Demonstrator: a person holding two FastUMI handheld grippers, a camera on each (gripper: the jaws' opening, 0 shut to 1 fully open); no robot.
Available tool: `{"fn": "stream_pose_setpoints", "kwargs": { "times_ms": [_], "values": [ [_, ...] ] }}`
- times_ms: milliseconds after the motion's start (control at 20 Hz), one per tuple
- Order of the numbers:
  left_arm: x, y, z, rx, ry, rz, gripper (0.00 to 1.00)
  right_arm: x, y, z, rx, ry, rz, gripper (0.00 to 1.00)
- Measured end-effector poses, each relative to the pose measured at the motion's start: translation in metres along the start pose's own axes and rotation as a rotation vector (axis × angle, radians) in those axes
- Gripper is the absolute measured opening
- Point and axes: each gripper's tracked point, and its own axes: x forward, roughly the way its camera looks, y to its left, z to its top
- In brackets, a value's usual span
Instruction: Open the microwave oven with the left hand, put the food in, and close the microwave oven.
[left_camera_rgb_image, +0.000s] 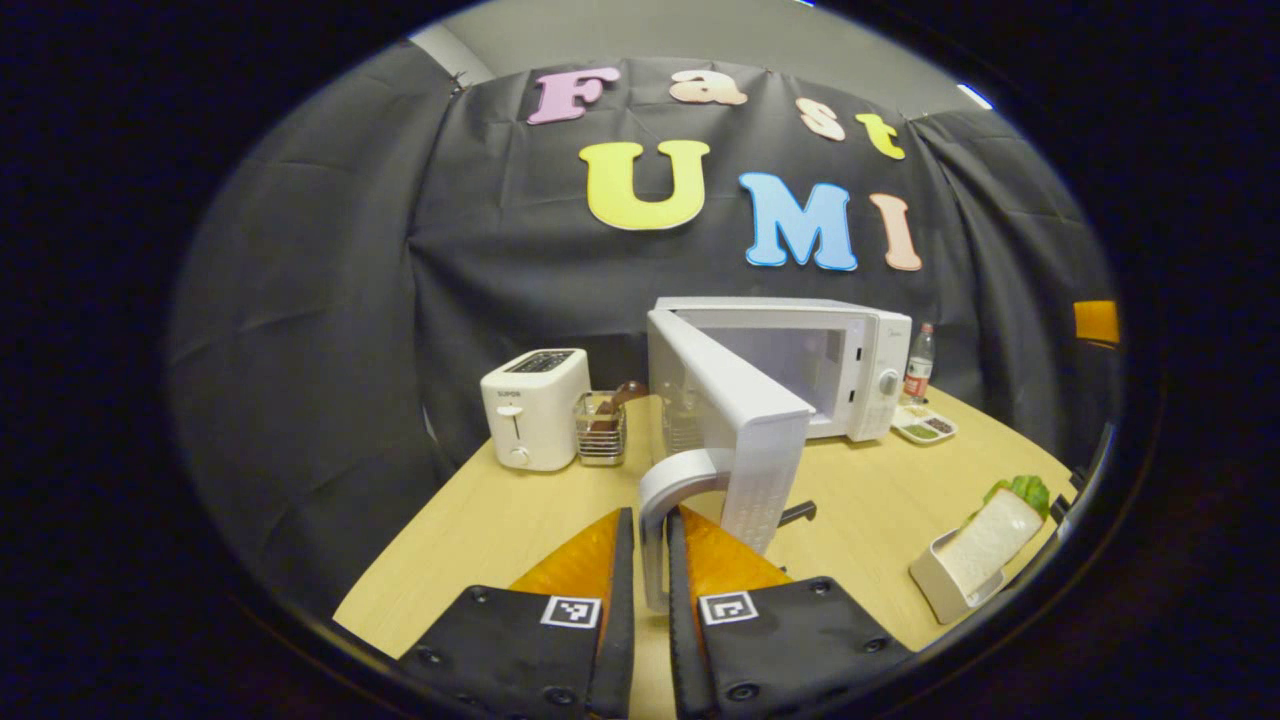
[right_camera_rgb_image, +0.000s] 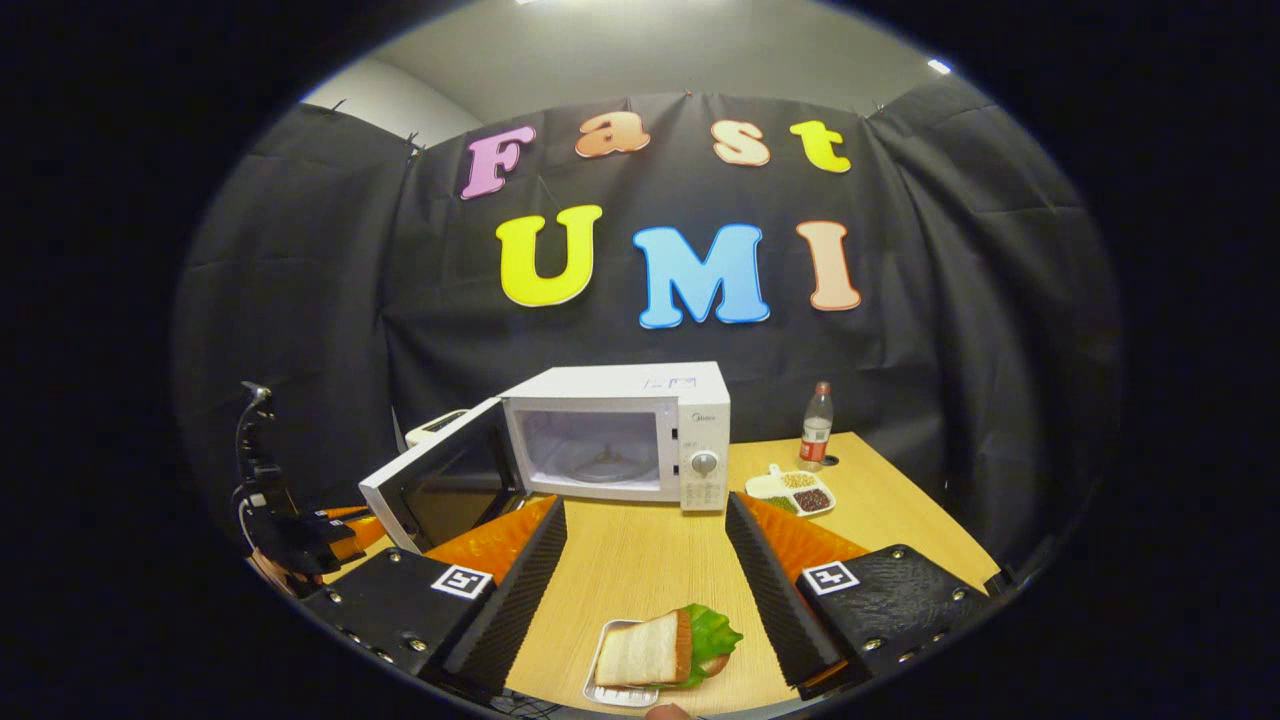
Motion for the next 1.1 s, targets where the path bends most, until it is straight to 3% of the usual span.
{"fn": "stream_pose_setpoints", "kwargs": {
  "times_ms": [250, 400, 650, 1100],
  "values": [
    [-0.046, 0.014, 0.025, -0.055, -0.061, 0.064, 0.93, 0.025, -0.012, -0.052, 0.042, 0.199, 0.061, 0.97],
    [-0.077, 0.016, 0.049, -0.055, -0.115, 0.102, 0.94, 0.036, -0.022, -0.084, 0.097, 0.332, 0.095, 0.98],
    [-0.115, 0.014, 0.079, -0.048, -0.189, 0.173, 0.94, 0.049, -0.045, -0.128, 0.089, 0.504, 0.106, 0.97],
    [-0.140, 0.000, 0.080, -0.046, -0.189, 0.278, 0.93, 0.046, -0.041, -0.198, 0.330, 0.806, 0.217, 0.96]
  ]
}}
